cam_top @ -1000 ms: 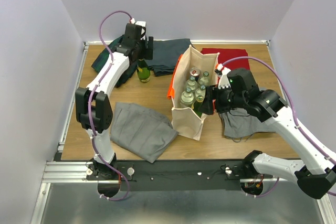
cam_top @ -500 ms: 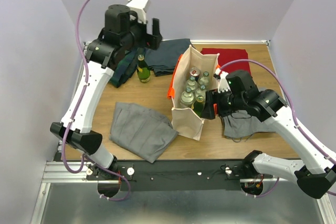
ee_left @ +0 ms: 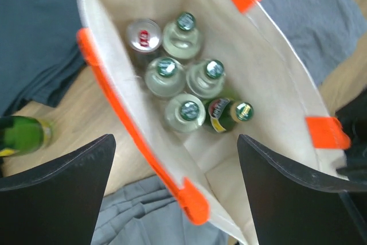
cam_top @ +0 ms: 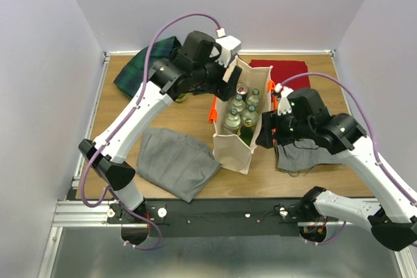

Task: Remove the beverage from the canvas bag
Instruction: Take out the drink from the canvas bag.

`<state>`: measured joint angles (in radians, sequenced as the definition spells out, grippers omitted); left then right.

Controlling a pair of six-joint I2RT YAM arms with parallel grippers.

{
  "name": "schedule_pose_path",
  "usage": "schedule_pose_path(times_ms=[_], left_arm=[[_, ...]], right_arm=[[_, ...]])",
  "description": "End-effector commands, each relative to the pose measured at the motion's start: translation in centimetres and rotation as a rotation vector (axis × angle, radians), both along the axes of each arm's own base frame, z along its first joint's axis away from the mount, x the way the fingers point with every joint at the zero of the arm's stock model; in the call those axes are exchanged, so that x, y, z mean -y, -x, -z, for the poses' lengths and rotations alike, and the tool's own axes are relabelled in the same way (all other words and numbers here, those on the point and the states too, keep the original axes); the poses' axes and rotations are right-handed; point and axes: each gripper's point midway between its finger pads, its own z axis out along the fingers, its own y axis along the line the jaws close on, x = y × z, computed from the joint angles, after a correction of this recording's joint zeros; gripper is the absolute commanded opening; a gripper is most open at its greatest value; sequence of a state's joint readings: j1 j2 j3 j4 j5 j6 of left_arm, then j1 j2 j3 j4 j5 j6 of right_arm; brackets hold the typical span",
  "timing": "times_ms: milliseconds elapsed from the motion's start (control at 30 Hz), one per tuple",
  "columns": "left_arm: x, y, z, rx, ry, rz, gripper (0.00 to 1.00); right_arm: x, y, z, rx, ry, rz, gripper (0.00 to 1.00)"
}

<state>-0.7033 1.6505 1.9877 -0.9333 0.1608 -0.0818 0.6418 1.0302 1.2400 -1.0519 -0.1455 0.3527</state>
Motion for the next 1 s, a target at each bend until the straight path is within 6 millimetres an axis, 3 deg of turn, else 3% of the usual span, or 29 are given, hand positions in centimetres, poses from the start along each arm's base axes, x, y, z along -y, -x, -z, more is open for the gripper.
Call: schedule_pose_path(times_ms=[0, 200, 400, 600, 800, 967], left_arm=[[2.1, 2.2, 0.6, -0.009, -0.054, 0.088, 0.96], [4.7, 3.9, 1.5, -0.016, -0.094, 0.140, 0.99], [5.9, 5.1, 3.1, -0.038, -0.127, 0.164, 0.99], [6.5, 5.2, 5.1, -0.064, -0.145, 0.158, 0.99], [7.6, 4.8, 7.6, -0.101, -0.140, 0.125, 0.99], [8.7, 4.2, 8.7, -0.107, -0.127, 0.112, 0.99]], right_arm=[[3.2, -2.4, -3.6, 0.190, 0.038, 0.196, 0.76], [3.9, -3.6, -4.1, 0.245, 0.038, 0.274, 0.76], [5.4, -4.5, -4.6, 0.290, 0.072, 0.357, 0.77], [7.1, -5.1, -6.6, 0.374, 0.066, 0.456, 0.81], [8.8, -5.1, -7.0, 0.394, 0.094, 0.548, 0.94], [9.7, -5.2, -7.1, 0.404, 0.102, 0.603, 0.97]])
